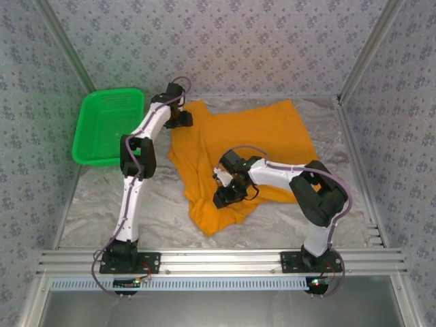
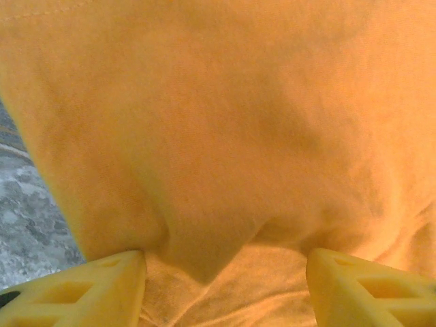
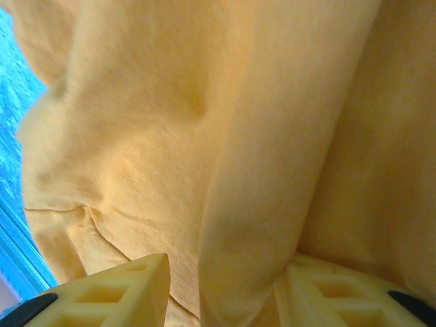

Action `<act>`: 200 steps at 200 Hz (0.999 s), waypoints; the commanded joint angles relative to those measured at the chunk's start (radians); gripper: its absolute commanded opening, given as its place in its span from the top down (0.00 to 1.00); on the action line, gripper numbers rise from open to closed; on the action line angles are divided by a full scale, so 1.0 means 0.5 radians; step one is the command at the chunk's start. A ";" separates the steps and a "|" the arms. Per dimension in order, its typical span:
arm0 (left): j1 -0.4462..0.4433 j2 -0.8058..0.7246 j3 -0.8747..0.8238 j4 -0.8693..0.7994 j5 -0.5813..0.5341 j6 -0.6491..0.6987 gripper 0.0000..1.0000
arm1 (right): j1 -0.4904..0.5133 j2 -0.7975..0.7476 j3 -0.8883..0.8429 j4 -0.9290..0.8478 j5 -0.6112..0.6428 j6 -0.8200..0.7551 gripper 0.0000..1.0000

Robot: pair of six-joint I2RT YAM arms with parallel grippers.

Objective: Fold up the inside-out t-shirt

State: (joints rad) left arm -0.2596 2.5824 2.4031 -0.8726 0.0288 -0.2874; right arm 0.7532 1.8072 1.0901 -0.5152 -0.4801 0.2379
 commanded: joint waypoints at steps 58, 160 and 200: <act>-0.378 -1.416 -1.873 0.328 0.180 -0.346 0.44 | -0.002 -0.913 -0.467 -0.118 0.062 -1.589 0.43; -0.725 -1.638 -2.802 0.696 0.062 -0.683 1.00 | 0.216 -0.726 -0.882 0.394 0.632 -2.930 0.64; -0.571 -1.661 -2.736 0.565 0.058 -0.511 1.00 | -0.131 -0.870 -0.613 -0.139 -0.269 -2.766 1.00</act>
State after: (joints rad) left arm -0.6014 1.7298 1.0222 -0.5709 0.0624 -0.5919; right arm 0.8230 1.4250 0.6842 -0.4107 -0.2977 -1.1751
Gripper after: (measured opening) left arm 0.048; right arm 0.053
